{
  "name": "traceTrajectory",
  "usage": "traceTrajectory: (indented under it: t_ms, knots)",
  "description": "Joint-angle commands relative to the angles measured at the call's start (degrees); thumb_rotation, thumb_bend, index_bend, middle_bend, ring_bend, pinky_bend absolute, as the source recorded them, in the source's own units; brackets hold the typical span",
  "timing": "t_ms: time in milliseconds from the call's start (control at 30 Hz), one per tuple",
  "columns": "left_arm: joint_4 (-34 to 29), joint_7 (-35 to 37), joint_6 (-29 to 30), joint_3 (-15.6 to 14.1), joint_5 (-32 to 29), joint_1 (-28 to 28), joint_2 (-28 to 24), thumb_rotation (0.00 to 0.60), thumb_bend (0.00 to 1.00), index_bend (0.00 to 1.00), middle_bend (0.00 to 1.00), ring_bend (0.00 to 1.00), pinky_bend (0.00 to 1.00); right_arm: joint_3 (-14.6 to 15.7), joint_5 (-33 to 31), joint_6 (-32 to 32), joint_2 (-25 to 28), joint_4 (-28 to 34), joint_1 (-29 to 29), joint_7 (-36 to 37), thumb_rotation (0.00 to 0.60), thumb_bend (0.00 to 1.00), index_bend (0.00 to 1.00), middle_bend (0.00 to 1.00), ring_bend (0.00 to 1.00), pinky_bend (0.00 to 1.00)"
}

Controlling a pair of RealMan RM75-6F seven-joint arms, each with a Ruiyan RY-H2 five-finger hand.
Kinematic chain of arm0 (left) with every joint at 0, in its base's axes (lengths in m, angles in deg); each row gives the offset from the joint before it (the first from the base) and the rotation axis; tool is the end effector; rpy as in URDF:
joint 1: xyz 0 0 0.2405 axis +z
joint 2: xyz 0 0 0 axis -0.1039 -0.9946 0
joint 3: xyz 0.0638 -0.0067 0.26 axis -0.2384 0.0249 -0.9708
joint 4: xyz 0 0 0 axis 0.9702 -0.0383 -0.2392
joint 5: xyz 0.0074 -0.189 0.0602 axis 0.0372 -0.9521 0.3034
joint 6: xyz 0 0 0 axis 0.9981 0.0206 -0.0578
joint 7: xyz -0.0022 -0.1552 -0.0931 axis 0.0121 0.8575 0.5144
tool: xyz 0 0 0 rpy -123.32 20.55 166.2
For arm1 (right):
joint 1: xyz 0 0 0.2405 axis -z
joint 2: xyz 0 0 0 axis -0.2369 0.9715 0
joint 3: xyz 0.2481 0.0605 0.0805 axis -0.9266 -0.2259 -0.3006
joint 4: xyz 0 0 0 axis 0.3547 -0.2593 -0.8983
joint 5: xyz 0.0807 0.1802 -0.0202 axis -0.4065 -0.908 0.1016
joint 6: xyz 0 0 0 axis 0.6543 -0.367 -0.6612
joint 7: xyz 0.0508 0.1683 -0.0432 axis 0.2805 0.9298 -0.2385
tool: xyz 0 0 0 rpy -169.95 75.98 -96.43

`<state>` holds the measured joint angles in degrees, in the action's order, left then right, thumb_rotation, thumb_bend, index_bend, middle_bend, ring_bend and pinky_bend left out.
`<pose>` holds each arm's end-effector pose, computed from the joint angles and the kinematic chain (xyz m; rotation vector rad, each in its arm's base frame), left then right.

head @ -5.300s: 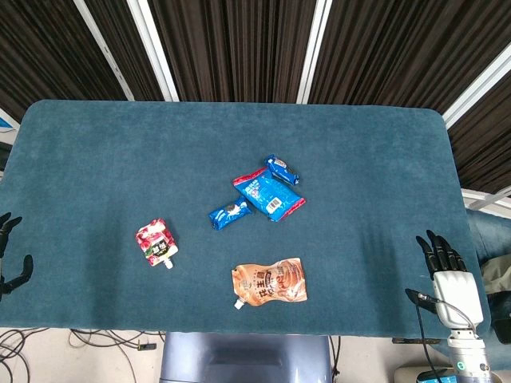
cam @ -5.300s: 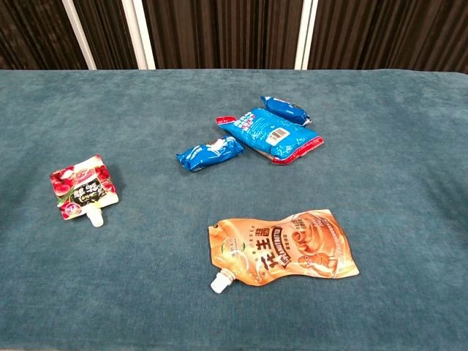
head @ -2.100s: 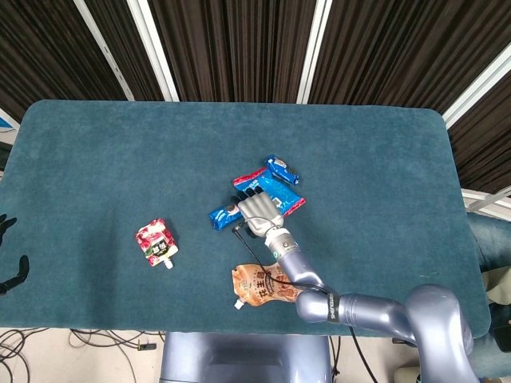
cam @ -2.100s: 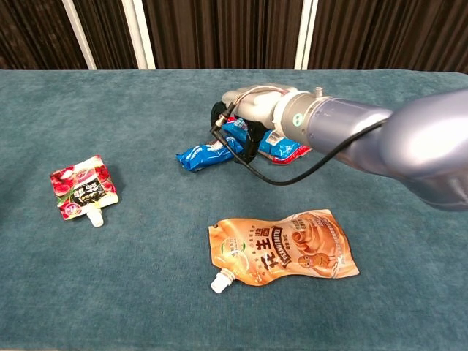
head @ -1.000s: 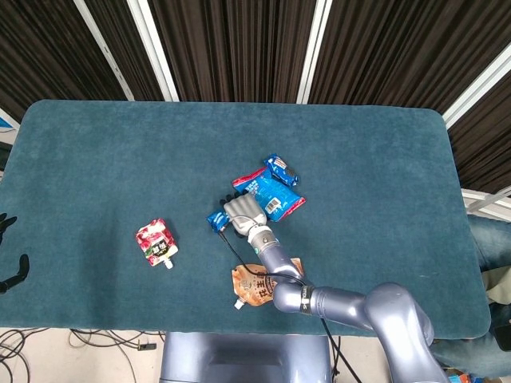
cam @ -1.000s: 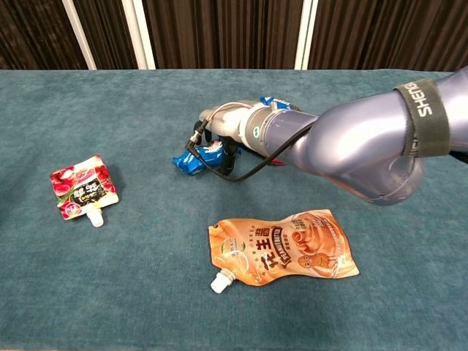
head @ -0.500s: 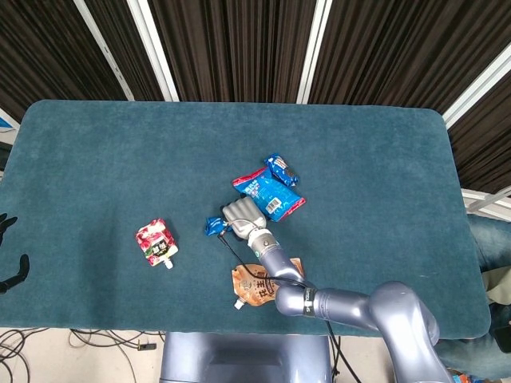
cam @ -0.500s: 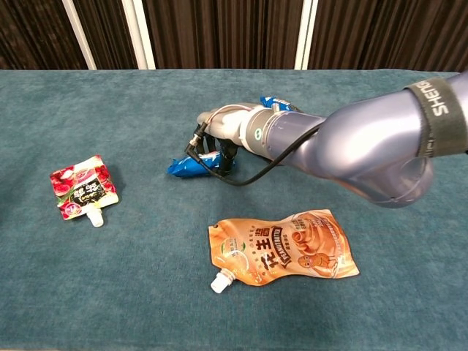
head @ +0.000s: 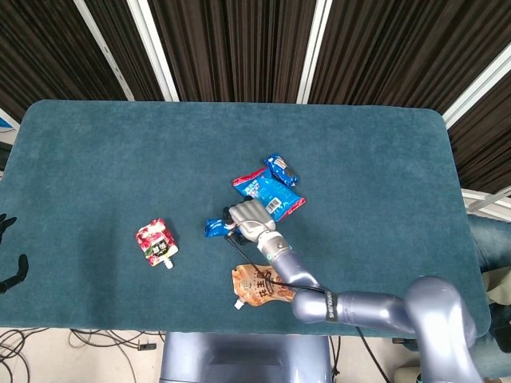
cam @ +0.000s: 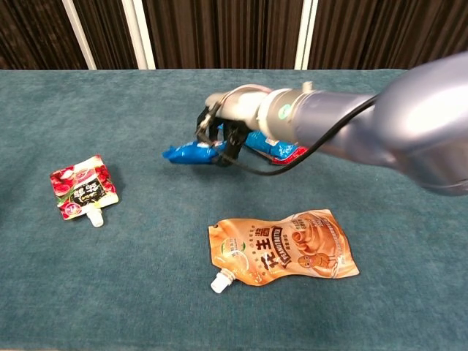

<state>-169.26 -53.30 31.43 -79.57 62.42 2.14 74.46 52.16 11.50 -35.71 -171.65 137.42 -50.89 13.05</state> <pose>-0.3383 0.2207 0.1952 -1.1184 -1.1567 -0.9433 -0.0135 -0.4127 -0.0874 1.9965 -1.1146 0.9118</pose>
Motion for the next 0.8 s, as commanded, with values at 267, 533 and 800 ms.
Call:
traceTrajectory:
  t_ms: [267, 533, 800]
  knots:
    - [0.29, -1.26, 0.63, -0.22, 0.49, 0.05, 0.58, 0.600, 0.51, 0.12, 0.04, 0.12, 0.09, -5.92, 7.66, -1.19, 17.52, 21.28, 14.63, 22.02, 0.600, 0.47, 0.40, 0.41, 0.39, 0.20]
    - [0.61, -1.83, 0.93, -0.36, 0.85, 0.05, 1.04, 0.600, 0.51, 0.12, 0.04, 0.12, 0.09, -8.24, 19.19, 3.32, 30.11, 31.84, 25.52, 39.50, 0.600, 0.47, 0.41, 0.41, 0.39, 0.20]
    - [0.32, -2.66, 1.53, -0.55, 1.25, 0.24, 1.30, 0.600, 0.51, 0.12, 0.04, 0.12, 0.09, -8.64, 37.21, 4.61, 37.79, 36.76, 35.07, 60.20, 0.600, 0.46, 0.41, 0.41, 0.39, 0.20]
